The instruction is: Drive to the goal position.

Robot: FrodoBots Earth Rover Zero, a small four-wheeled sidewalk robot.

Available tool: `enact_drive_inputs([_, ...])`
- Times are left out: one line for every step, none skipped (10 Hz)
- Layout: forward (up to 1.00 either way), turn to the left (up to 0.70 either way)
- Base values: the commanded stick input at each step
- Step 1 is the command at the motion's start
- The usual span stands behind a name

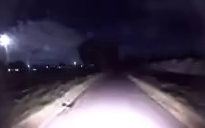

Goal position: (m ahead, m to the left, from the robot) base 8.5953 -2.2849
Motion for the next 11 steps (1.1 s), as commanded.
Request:
enact_drive_inputs([0.85,-0.03])
enact_drive_inputs([0.85,-0.02])
enact_drive_inputs([0.85,-0.01])
enact_drive_inputs([0.85,0.00])
enact_drive_inputs([0.85,0.00])
enact_drive_inputs([0.85,0.00])
enact_drive_inputs([0.85,0.00])
enact_drive_inputs([0.85,-0.01])
enact_drive_inputs([0.85,-0.11])
enact_drive_inputs([0.85,-0.21])
enact_drive_inputs([0.85,-0.27])
